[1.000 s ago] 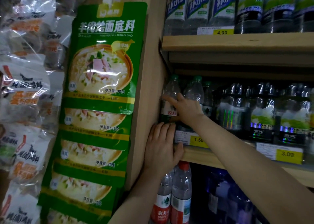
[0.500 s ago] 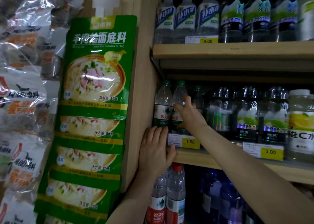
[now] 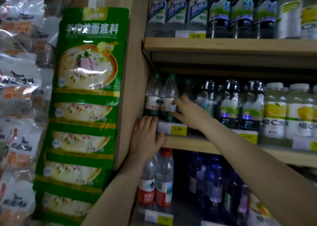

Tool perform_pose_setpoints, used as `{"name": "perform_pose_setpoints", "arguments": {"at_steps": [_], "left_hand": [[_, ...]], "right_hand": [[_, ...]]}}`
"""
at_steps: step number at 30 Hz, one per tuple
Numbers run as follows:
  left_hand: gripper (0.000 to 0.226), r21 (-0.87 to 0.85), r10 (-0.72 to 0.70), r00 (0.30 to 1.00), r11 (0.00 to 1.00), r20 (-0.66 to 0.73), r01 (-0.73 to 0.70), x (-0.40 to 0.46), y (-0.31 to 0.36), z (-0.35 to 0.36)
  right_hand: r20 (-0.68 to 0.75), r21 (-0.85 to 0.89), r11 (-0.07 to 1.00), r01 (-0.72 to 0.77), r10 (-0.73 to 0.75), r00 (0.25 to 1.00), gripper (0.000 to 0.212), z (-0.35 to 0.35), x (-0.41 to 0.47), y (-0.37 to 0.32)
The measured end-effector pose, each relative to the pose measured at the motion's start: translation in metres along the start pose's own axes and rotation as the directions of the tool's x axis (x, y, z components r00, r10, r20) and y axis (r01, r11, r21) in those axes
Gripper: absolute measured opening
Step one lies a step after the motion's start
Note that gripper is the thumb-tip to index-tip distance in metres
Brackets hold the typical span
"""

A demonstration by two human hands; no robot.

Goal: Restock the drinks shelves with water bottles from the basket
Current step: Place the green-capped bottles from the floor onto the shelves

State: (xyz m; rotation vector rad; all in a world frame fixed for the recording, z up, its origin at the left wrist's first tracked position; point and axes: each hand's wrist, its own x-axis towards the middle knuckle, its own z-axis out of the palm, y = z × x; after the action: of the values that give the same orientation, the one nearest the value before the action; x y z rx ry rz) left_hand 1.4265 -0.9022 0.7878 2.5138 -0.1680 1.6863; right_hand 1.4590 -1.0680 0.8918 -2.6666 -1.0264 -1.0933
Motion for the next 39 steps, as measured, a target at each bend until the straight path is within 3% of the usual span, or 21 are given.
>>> {"name": "perform_pose_setpoints", "arguments": {"at_steps": [4, 8, 10, 14, 18, 23, 31, 39], "left_hand": [[0.049, 0.017, 0.106, 0.992, 0.994, -0.063, -0.105, -0.015, 0.018, -0.012], [0.037, -0.155, 0.191, 0.967, 0.964, -0.165, -0.217, -0.065, 0.077, -0.004], [0.034, -0.23, 0.18, 0.978, 0.952, -0.108, -0.201, -0.1, 0.111, 0.005], [0.034, -0.328, 0.229, 0.962, 0.929, 0.148, -0.171, -0.176, 0.172, 0.024], [0.038, -0.356, 0.256, 0.872, 0.929, 0.418, -0.102, -0.255, 0.236, 0.034], [0.046, -0.445, 0.312, 0.739, 0.895, 0.598, -0.017, -0.347, 0.336, 0.041], [0.051, -0.428, 0.26, 0.568, 0.885, 0.781, 0.183, -0.453, 0.518, 0.057], [0.052, -0.358, 0.23, 0.344, 0.854, 0.91, 0.377, -0.566, 0.612, 0.084]], "right_hand": [[-0.13, -0.051, 0.997, 0.057, -0.063, 0.99, 0.038, -0.021, -0.096, 0.003], [-0.064, -0.072, 0.997, 0.004, -0.008, 0.998, 0.037, -0.011, -0.2, 0.014], [-0.001, -0.075, 0.994, -0.076, 0.076, 0.997, 0.037, 0.001, -0.246, 0.021], [0.143, -0.045, 0.966, -0.254, 0.258, 0.955, 0.038, 0.021, -0.34, 0.04], [0.327, -0.07, 0.93, -0.361, 0.363, 0.873, 0.043, 0.028, -0.436, 0.065], [0.501, -0.103, 0.894, -0.437, 0.426, 0.754, 0.051, 0.013, -0.56, 0.107], [0.747, -0.142, 0.831, -0.538, 0.446, 0.492, 0.052, -0.015, -0.743, 0.196], [0.812, -0.11, 0.763, -0.637, 0.439, 0.385, 0.051, 0.028, -0.908, 0.277]]}}
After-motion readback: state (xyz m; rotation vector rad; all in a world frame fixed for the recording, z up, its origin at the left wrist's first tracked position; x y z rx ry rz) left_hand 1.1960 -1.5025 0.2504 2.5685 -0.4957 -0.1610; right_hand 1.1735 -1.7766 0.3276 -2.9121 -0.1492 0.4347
